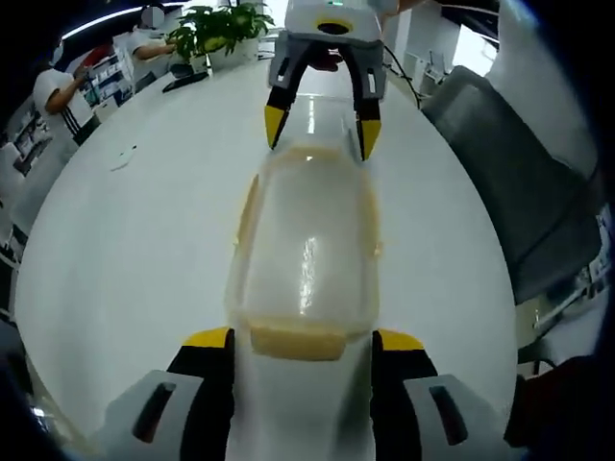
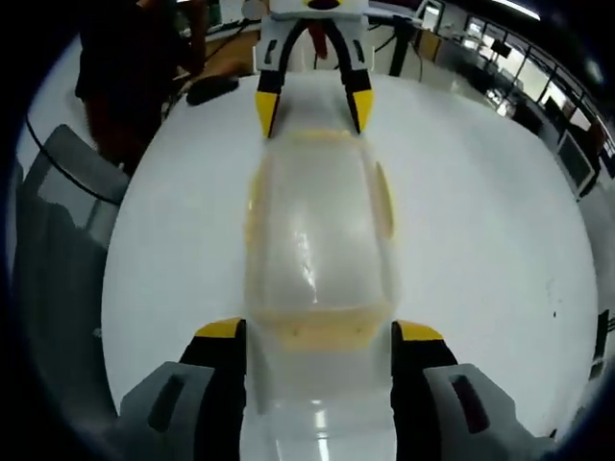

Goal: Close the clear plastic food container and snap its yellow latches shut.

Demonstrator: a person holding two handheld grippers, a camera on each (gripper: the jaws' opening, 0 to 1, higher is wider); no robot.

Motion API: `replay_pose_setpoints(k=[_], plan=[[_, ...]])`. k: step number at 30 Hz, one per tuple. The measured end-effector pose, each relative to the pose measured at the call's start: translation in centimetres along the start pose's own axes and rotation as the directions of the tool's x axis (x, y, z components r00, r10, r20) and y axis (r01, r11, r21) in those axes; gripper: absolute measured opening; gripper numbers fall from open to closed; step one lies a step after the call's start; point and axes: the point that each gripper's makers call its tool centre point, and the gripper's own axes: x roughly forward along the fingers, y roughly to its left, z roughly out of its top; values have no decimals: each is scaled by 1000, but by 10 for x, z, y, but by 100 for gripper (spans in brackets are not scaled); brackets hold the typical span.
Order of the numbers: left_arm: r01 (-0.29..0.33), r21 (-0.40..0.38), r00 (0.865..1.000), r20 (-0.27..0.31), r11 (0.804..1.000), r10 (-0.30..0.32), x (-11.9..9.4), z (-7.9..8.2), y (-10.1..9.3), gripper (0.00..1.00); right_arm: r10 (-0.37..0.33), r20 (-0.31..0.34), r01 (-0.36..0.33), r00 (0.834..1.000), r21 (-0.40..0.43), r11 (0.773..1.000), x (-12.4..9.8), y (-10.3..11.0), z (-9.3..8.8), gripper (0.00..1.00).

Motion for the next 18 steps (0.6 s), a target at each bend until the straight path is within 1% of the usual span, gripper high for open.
replay_pose_setpoints(k=[5,9,13,16,18], plan=[[9,-3,1000,-6,1000,-9,3,-4,0,51,-3,-12,3,1000,-2,1000,2,-3,-3,55],[18,2,1000,-13,1000,-18,7,-7,0,50,-8,-10,8,1000,-5,1000,2,-5,-3,54],[11,5,1000,-2,1000,-11,7,-5,4,47,-11,-8,11,1000,-10,1000,1,-5,-2,53],[4,14,1000,0,1000,-4,7,-5,7,44,-16,-10,16,1000,-18,1000,1,-4,-2,51],[5,14,1000,3,1000,-5,7,-5,8,43,-15,-10,15,1000,-24,1000,0,-4,-2,49]])
